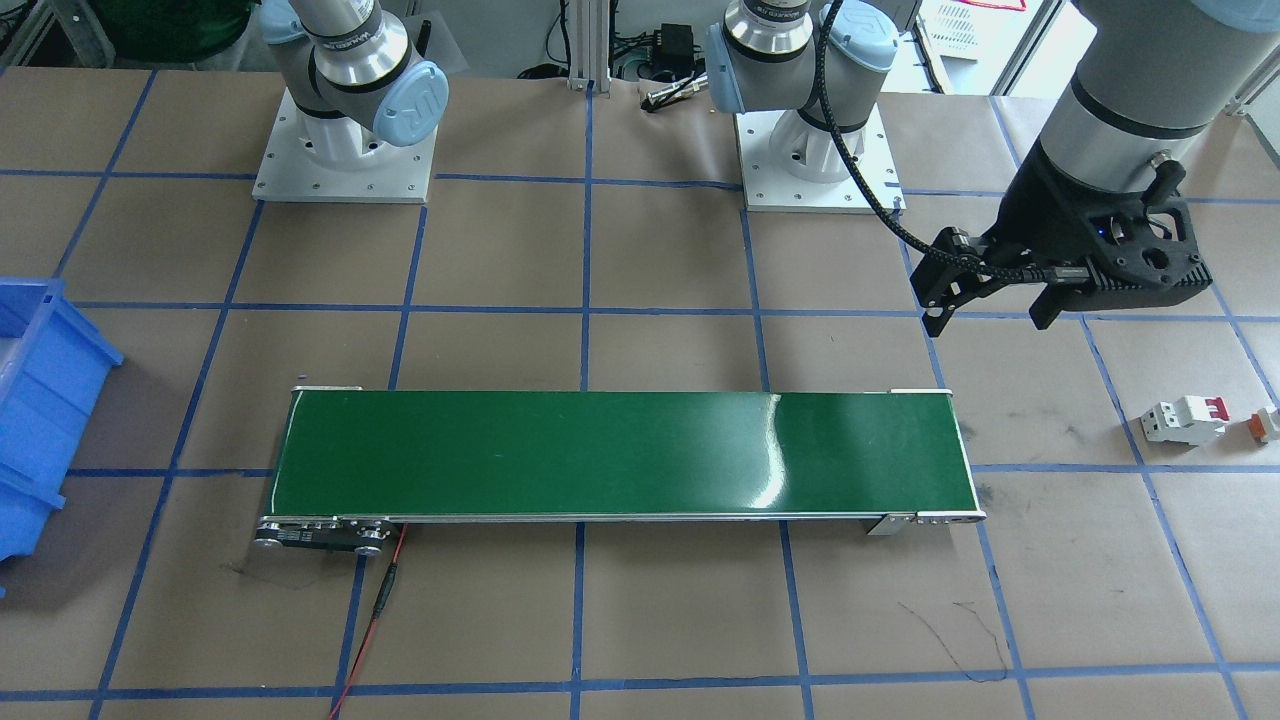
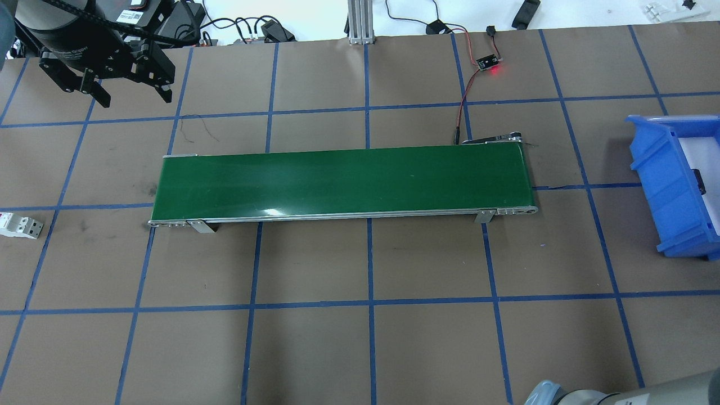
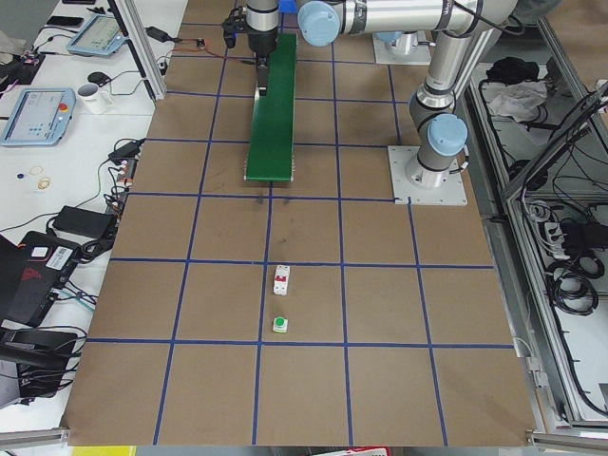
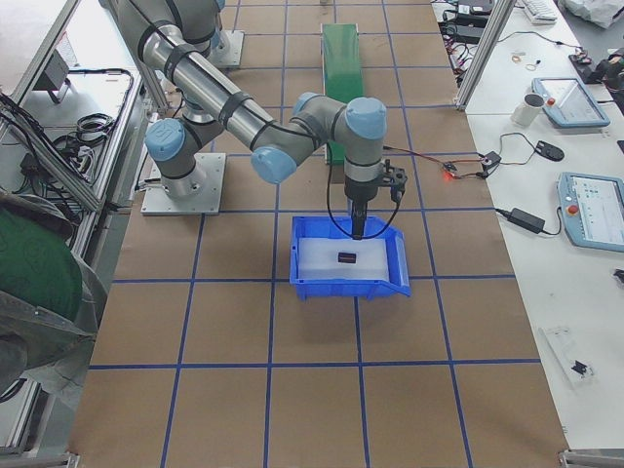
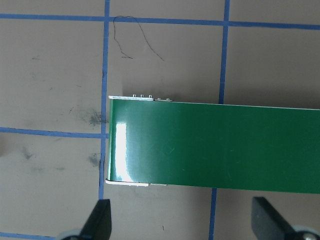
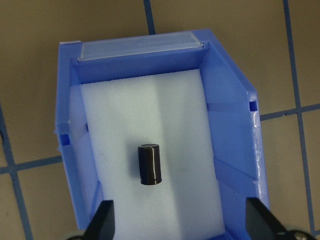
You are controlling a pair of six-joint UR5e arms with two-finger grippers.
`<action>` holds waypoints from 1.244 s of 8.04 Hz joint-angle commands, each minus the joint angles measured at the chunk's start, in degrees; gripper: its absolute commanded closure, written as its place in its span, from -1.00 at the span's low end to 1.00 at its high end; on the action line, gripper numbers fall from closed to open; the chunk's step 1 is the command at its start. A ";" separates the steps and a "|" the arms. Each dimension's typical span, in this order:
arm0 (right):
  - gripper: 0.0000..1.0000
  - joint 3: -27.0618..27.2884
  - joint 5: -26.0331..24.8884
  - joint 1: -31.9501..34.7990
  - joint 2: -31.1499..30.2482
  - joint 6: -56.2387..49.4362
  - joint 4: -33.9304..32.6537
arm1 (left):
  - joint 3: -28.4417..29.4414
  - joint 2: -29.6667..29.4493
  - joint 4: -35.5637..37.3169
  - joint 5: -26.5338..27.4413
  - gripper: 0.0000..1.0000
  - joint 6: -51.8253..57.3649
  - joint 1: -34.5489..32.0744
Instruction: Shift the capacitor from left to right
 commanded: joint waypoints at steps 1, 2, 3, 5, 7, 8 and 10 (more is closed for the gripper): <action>-1.00 -0.04 7.19 4.25 -7.43 8.76 5.97 | 0.00 0.00 0.00 0.00 -1.00 0.00 -0.01; -1.00 -0.13 7.11 7.32 -9.37 13.16 9.41 | 0.00 0.09 0.00 0.00 -1.00 0.00 -0.01; -1.00 -0.13 7.02 11.26 -10.87 15.64 10.40 | 0.00 0.00 0.00 0.00 -1.00 0.00 -0.01; -1.00 -0.13 7.37 19.17 -12.46 26.15 12.86 | 0.00 0.09 0.00 0.00 -1.00 0.00 0.08; -1.00 -0.13 6.76 25.87 -12.47 32.07 12.78 | 0.00 0.09 0.00 0.00 -1.00 0.00 -0.01; -1.00 -0.13 6.93 27.72 -12.47 33.31 12.78 | 0.00 0.09 0.00 0.00 -1.00 0.00 -0.01; -1.00 -0.04 6.93 33.33 -12.38 39.62 12.78 | 0.00 0.09 0.00 0.00 -1.00 0.00 -0.01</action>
